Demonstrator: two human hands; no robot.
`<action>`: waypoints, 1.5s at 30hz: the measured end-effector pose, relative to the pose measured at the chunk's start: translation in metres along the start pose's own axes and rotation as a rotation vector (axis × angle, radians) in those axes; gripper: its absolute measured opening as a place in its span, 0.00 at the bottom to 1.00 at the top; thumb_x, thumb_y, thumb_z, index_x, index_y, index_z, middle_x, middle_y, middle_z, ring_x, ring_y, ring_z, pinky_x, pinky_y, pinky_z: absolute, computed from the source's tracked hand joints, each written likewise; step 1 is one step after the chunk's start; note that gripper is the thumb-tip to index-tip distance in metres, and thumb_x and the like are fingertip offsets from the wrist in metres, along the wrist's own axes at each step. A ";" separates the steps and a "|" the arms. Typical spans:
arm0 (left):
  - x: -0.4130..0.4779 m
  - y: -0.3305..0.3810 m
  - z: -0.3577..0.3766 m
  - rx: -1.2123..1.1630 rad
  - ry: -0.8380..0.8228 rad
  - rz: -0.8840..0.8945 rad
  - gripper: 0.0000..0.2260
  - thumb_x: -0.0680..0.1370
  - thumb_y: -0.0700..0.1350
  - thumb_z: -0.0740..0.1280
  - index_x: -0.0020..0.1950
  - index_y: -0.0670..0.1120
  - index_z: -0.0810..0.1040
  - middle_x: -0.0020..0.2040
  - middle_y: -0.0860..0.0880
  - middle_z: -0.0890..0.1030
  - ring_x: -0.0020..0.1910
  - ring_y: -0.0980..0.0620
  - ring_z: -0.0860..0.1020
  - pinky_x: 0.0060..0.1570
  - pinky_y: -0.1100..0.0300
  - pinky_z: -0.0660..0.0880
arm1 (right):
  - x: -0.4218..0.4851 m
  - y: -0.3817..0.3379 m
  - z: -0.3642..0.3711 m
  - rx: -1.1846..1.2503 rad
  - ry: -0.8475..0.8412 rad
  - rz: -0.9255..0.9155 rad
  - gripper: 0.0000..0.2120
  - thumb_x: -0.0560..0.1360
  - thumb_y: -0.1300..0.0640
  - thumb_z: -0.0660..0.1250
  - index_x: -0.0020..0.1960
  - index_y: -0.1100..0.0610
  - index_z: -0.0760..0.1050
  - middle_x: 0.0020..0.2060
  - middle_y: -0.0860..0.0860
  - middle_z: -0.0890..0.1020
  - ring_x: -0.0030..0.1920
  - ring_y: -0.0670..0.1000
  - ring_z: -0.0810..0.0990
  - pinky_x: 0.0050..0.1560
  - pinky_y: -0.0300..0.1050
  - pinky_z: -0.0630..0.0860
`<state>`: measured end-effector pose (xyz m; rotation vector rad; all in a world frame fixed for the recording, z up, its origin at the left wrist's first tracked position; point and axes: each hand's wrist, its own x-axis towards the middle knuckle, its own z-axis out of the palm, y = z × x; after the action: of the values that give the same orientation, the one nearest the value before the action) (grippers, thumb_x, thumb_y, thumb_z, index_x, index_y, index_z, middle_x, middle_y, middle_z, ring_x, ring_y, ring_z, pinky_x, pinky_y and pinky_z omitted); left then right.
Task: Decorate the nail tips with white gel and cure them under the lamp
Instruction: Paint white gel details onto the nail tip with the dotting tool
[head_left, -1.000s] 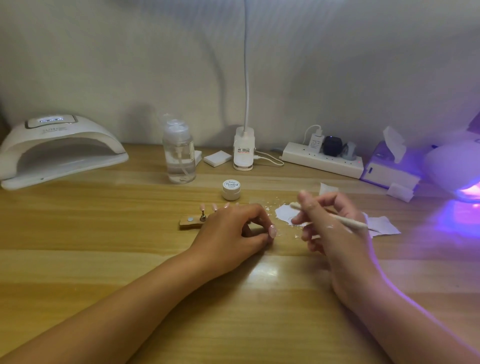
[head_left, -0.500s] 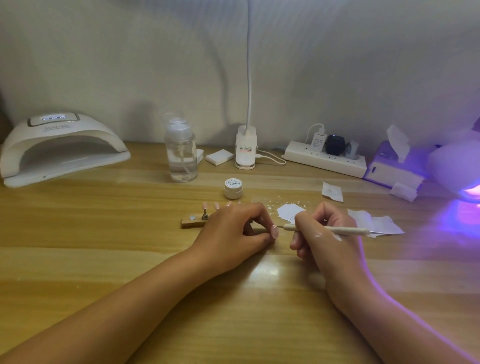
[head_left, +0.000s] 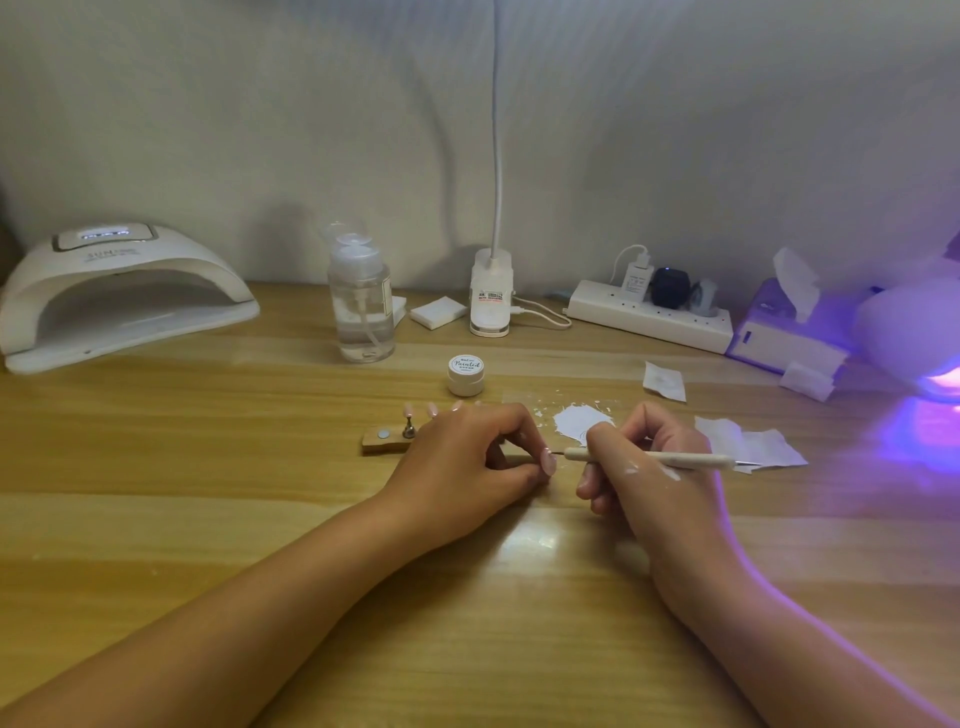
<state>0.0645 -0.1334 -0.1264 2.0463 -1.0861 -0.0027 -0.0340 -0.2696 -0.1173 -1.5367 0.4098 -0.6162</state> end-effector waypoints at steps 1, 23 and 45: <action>0.000 0.000 0.000 0.000 -0.001 -0.001 0.05 0.72 0.45 0.74 0.41 0.55 0.80 0.39 0.67 0.79 0.33 0.59 0.77 0.35 0.67 0.66 | 0.000 0.001 -0.001 0.000 0.004 -0.007 0.13 0.72 0.67 0.66 0.33 0.57 0.67 0.22 0.57 0.78 0.20 0.47 0.72 0.22 0.35 0.68; -0.003 0.000 0.002 -0.047 -0.006 -0.030 0.07 0.73 0.44 0.73 0.40 0.56 0.79 0.46 0.64 0.84 0.34 0.59 0.80 0.39 0.62 0.71 | 0.030 0.012 -0.032 -0.423 0.110 -0.075 0.07 0.69 0.58 0.69 0.37 0.57 0.71 0.27 0.51 0.84 0.28 0.47 0.80 0.37 0.49 0.76; 0.000 0.000 -0.002 -0.062 -0.026 -0.029 0.09 0.72 0.46 0.74 0.38 0.58 0.78 0.42 0.60 0.84 0.28 0.62 0.73 0.31 0.69 0.63 | 0.001 0.004 -0.005 -0.064 -0.065 -0.031 0.09 0.63 0.56 0.67 0.26 0.50 0.69 0.24 0.57 0.80 0.21 0.46 0.73 0.23 0.34 0.68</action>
<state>0.0651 -0.1325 -0.1251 2.0112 -1.0596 -0.0768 -0.0355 -0.2743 -0.1210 -1.6222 0.3596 -0.5801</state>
